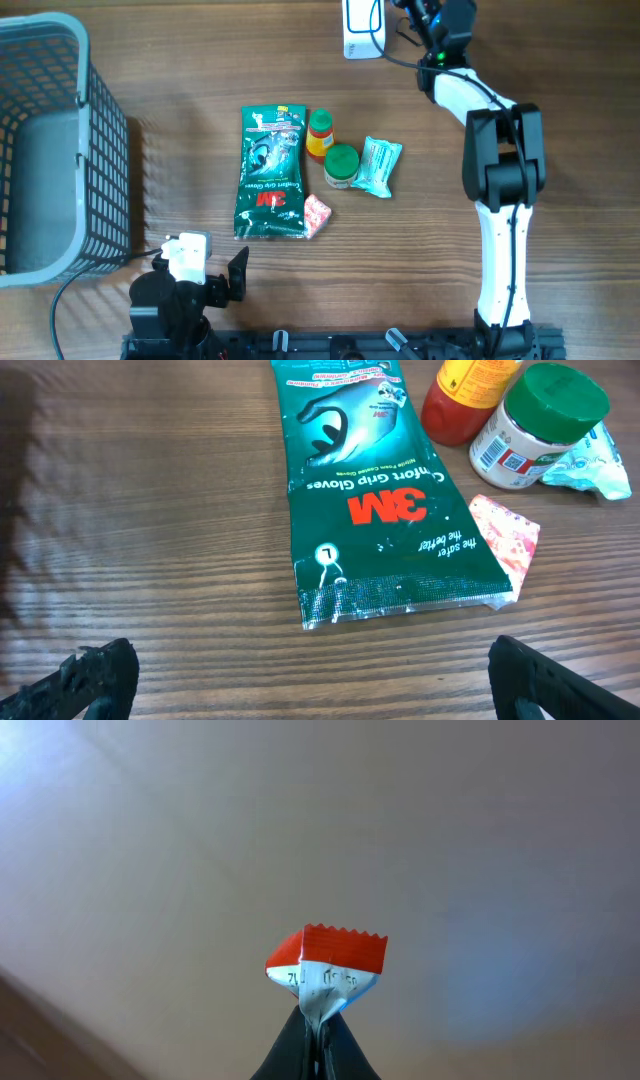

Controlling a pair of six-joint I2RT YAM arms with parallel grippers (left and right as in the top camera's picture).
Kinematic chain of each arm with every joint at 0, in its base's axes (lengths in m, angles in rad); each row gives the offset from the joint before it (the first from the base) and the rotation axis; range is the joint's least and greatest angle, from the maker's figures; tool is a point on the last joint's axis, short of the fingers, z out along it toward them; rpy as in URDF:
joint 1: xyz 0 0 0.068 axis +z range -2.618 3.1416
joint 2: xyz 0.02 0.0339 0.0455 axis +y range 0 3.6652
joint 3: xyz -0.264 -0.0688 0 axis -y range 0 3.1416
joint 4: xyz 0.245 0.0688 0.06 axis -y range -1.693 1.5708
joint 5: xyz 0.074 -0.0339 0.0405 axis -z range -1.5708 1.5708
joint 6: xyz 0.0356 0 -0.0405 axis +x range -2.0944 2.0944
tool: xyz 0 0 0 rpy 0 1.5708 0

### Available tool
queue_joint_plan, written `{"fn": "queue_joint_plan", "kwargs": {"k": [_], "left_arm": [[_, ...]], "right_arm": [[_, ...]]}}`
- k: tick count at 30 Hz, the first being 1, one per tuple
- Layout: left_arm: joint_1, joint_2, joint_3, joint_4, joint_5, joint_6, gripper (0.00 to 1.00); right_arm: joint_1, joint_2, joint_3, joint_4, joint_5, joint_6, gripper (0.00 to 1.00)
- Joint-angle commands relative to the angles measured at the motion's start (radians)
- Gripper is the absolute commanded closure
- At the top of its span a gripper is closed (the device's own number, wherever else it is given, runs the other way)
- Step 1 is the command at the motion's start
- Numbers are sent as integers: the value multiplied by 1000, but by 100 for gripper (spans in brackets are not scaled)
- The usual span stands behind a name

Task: Scan the item barcode
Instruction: 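Hold the red packet under the white scanner with right gripper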

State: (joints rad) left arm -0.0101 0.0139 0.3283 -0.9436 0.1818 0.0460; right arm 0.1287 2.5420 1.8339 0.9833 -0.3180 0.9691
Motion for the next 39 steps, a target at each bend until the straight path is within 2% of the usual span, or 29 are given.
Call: {"fn": "queue_joint_plan", "kwargs": {"k": [1,6,8,14,16,20,36,39], "left_arm": [[6,-7,-1,-1,12,-6,0],[6,-7,-1,-1,12,-6,0],[6,-7,-1,-1,12,-6,0],[6,-7,-1,-1,12,-6,0],[6,-7,-1,-1,12,-6,0],[6,-7,-1,-1,12,-6,0],[6,-7,-1,-1,12,-6,0],[6,-7,-1,-1,12,-6,0]], "right_arm": [[-15,84,42,29,-46,82,96],[-16,88,48,31,-90,75,96],[-18,87,48,66,-152,31,96],[-38,80,124,159,-513,-134,96],[-53,80,171,175,-640,-135,96],[-91,80,191,183,-747,-102,96],[-27,86,190,55,-631,-362,96],[-15,86,190,55,-604,-367,96]]}}
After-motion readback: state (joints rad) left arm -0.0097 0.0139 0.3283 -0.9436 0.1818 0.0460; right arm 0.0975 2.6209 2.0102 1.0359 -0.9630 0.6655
